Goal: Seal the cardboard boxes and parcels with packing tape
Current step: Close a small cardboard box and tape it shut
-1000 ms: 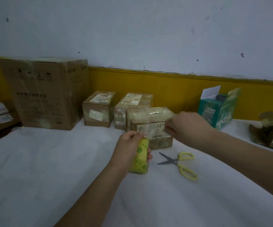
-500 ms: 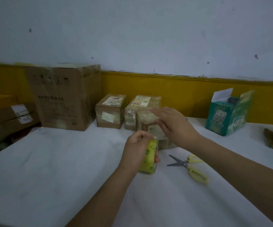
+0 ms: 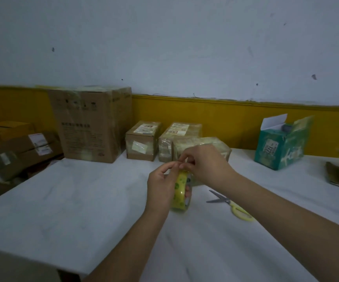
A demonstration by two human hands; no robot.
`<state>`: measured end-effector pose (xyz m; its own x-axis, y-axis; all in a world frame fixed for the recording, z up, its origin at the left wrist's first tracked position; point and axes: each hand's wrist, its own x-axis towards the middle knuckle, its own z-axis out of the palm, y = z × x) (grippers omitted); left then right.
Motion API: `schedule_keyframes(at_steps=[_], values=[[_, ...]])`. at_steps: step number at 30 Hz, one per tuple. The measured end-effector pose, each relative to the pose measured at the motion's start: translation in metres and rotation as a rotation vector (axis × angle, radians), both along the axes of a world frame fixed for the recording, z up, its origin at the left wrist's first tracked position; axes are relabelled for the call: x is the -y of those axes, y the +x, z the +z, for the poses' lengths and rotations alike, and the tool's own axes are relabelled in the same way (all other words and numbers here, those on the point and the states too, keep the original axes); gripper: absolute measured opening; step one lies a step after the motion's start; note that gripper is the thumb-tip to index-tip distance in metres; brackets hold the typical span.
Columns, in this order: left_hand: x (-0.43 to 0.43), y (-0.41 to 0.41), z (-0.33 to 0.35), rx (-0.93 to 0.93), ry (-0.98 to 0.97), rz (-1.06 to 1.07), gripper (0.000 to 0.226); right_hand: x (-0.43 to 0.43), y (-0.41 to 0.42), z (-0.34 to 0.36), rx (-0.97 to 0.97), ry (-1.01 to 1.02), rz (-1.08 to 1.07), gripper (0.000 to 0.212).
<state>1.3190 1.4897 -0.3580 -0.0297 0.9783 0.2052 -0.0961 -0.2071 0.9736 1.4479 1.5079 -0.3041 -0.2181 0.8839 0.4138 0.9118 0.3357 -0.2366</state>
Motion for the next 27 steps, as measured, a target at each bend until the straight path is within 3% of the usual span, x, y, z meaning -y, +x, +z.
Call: schedule_keyframes(at_steps=[8, 9, 12, 18, 23, 27], values=[[0.018, -0.02, 0.003, -0.183, -0.026, 0.044, 0.025, 0.018, -0.019, -0.002, -0.029, -0.029, -0.025, 0.013], [0.024, -0.026, 0.005, -0.195, -0.051, 0.042, 0.021, 0.024, -0.022, 0.0, -0.08, -0.045, -0.021, 0.012], [0.05, -0.051, 0.017, -0.347, -0.123, 0.11, 0.051, 0.044, -0.037, 0.005, -0.299, -0.147, 0.015, 0.01], [0.133, -0.1, 0.031, -0.403, -0.176, 0.084, 0.043, 0.1, -0.08, -0.005, -0.505, -0.356, 0.126, 0.011], [0.172, -0.118, -0.002, -0.429, -0.2, 0.085, 0.044, 0.131, -0.106, -0.045, -0.454, -0.421, 0.169, 0.011], [0.177, -0.112, -0.032, -0.453, -0.244, 0.072, 0.051, 0.133, -0.109, -0.075, -0.369, -0.323, 0.126, 0.017]])
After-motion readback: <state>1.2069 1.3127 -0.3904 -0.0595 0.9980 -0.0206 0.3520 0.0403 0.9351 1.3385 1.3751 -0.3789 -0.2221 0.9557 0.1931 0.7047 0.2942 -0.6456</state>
